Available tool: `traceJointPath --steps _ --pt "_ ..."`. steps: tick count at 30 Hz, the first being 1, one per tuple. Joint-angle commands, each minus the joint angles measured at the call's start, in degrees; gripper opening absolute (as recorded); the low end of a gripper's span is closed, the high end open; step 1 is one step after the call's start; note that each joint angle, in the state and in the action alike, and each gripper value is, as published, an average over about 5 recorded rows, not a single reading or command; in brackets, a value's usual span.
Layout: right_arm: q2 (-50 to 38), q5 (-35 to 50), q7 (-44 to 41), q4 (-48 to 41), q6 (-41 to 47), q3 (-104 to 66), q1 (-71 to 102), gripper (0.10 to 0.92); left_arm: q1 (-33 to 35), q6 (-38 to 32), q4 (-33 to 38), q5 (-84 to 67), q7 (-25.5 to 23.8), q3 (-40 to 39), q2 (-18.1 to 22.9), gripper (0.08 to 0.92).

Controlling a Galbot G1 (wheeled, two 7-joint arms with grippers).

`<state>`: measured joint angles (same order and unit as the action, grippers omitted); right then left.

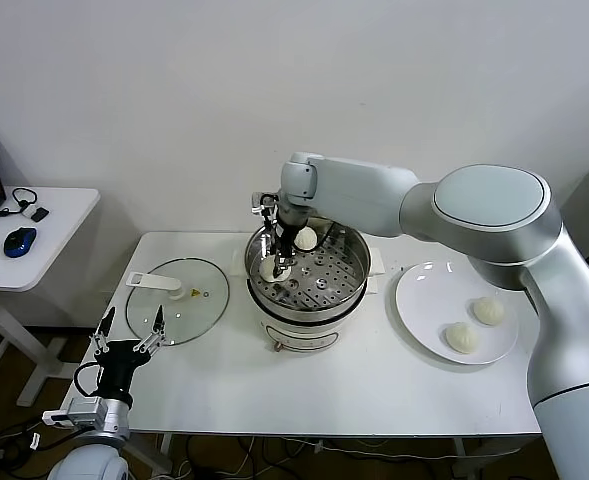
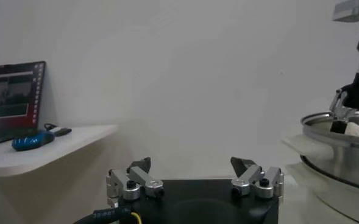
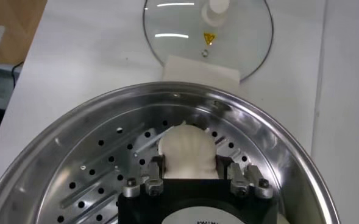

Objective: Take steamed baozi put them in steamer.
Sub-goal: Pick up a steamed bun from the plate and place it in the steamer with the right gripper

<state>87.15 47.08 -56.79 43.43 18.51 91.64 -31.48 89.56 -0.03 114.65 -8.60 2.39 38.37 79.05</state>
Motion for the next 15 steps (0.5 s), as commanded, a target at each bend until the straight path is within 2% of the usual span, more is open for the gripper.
traceJointPath --steps 1,6,15 --pt "0.2 0.4 -0.4 -0.3 0.0 -0.8 0.1 0.750 -0.1 0.0 0.0 -0.1 0.0 0.1 -0.3 0.823" --pt "-1.5 2.9 -1.3 2.9 0.1 0.9 -3.9 0.818 -0.2 -0.1 -0.2 -0.4 -0.1 0.4 -1.0 0.823" --pt "-9.7 3.7 -3.5 15.5 -2.9 6.3 -14.2 0.823 -0.3 0.2 -0.2 -0.7 -0.3 0.9 -1.5 0.823"
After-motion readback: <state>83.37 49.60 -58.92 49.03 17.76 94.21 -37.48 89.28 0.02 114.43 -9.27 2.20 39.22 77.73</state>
